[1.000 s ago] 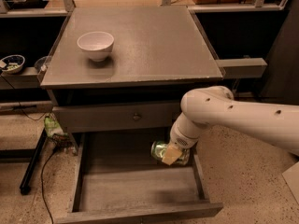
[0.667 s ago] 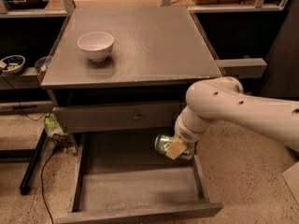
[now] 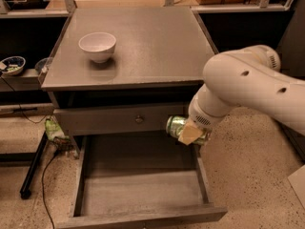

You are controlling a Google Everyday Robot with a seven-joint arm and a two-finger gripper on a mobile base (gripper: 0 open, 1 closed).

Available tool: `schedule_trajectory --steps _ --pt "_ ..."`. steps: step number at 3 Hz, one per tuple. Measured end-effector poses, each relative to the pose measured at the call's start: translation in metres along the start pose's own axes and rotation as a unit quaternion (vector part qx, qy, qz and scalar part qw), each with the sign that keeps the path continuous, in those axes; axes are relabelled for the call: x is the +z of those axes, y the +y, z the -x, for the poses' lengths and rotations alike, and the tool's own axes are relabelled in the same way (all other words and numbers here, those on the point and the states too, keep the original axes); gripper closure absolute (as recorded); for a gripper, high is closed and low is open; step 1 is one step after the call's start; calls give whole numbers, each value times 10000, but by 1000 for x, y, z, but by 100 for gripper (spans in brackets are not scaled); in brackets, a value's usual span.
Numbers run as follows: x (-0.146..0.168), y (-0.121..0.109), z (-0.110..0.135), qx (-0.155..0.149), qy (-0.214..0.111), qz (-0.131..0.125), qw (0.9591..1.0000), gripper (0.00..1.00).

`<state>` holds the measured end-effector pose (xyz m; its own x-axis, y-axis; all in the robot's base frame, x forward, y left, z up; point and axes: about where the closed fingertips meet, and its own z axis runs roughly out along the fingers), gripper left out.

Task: Pick green can from middle drawer and place on counter

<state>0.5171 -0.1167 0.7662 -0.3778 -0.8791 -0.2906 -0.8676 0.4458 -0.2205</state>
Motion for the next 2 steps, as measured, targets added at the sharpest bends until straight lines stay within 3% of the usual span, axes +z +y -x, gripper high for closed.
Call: schedule_trajectory --steps 1,2 --pt "-45 -12 13 -61 -78 -330 9994 100" --pt "-43 -12 11 -36 -65 -320 9995 100"
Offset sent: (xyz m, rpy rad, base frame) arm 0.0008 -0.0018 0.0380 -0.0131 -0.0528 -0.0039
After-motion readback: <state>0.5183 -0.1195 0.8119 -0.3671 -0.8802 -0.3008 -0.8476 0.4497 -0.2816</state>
